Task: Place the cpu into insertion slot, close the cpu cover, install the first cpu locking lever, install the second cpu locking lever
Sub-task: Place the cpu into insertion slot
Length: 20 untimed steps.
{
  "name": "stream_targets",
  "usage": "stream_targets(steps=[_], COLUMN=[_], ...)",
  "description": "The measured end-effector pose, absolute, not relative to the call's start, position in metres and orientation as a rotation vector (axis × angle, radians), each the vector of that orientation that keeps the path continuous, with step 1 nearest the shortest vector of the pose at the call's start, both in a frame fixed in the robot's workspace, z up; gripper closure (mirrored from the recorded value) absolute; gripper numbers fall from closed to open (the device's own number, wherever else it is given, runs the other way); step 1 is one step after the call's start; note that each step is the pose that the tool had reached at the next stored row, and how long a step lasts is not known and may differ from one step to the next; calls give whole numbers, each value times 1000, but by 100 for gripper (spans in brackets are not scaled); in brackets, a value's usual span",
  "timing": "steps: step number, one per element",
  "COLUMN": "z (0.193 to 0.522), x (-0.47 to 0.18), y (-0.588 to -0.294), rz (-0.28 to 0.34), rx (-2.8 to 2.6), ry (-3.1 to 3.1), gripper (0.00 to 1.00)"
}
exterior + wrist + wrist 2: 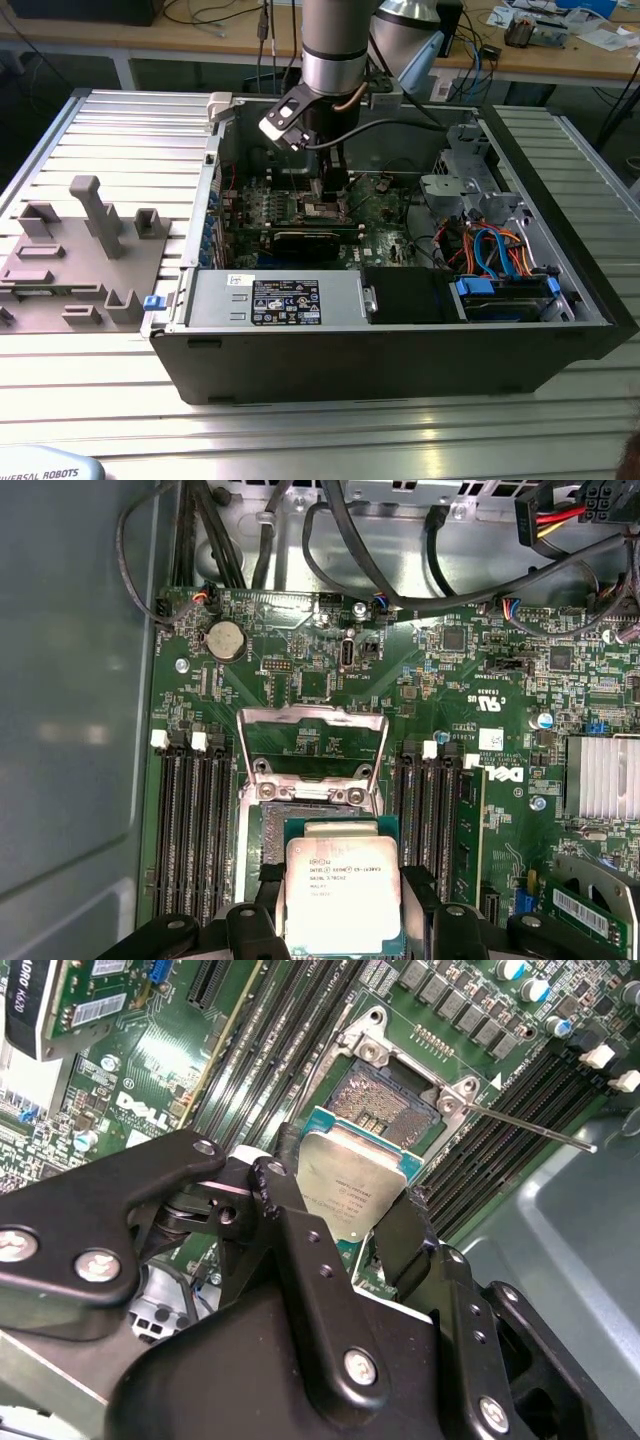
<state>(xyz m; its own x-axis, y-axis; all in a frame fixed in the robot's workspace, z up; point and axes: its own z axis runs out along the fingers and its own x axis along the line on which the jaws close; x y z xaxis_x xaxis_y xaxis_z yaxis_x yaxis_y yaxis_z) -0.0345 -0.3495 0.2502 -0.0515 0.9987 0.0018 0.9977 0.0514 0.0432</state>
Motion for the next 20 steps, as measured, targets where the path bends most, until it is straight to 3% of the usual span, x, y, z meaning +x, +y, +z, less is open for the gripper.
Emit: stream_targets(steps=[20], z=[246], x=[-35], y=[-350], rz=[51], rx=[2143], ry=[2257], gripper=[45])
